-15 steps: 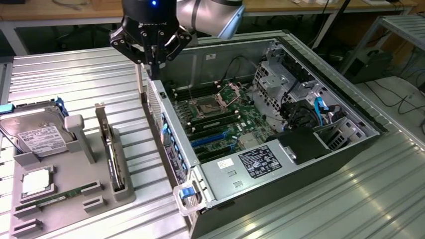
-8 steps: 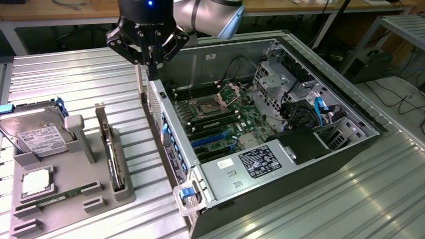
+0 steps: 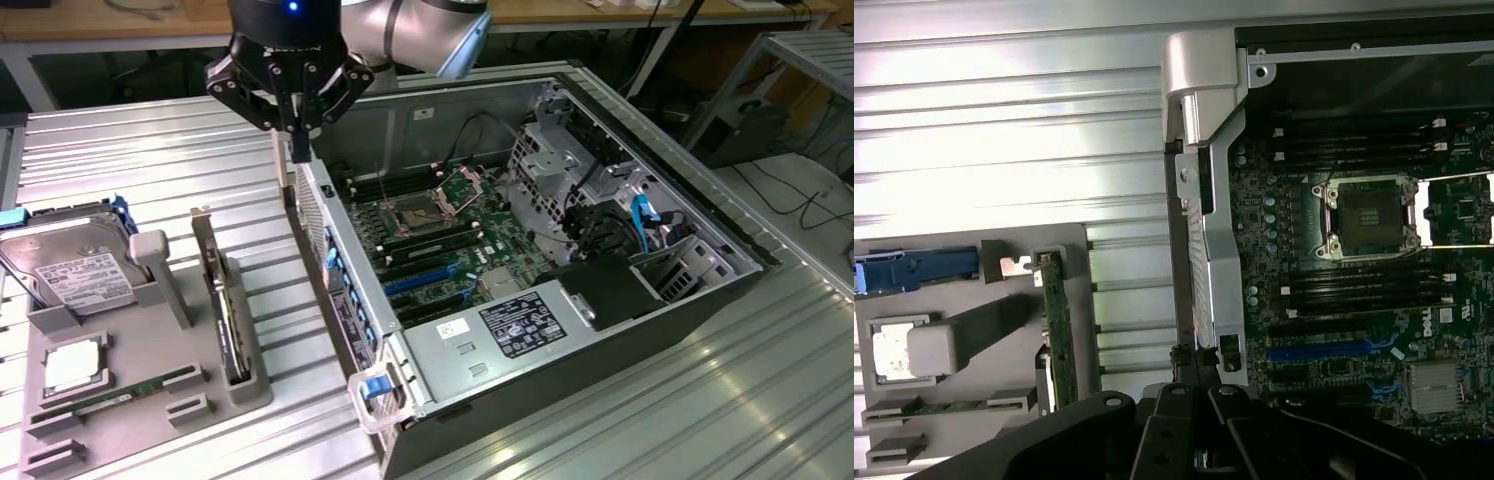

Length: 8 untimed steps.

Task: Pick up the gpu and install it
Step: 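Reach for the gpu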

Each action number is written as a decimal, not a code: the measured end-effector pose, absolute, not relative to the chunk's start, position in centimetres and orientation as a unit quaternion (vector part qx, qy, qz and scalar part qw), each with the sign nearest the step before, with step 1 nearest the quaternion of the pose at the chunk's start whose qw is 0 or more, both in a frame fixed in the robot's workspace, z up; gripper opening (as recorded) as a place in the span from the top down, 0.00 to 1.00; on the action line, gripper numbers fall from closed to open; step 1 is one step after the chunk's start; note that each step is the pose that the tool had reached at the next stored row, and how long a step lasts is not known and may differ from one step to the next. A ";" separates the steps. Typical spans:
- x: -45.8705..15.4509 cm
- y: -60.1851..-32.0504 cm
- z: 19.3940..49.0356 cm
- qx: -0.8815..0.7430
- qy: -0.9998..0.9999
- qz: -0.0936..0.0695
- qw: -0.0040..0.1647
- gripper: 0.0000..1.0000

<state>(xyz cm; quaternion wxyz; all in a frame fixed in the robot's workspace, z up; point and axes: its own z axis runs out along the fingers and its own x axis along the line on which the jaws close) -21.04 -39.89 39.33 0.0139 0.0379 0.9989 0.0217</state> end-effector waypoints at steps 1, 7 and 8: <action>-21.1 -39.9 39.3 0.038 0.999 0.022 0.014 0.89; -21.6 -39.9 39.3 0.038 0.999 0.022 0.014 0.89; -21.7 -39.9 39.3 0.038 0.999 0.022 0.014 0.89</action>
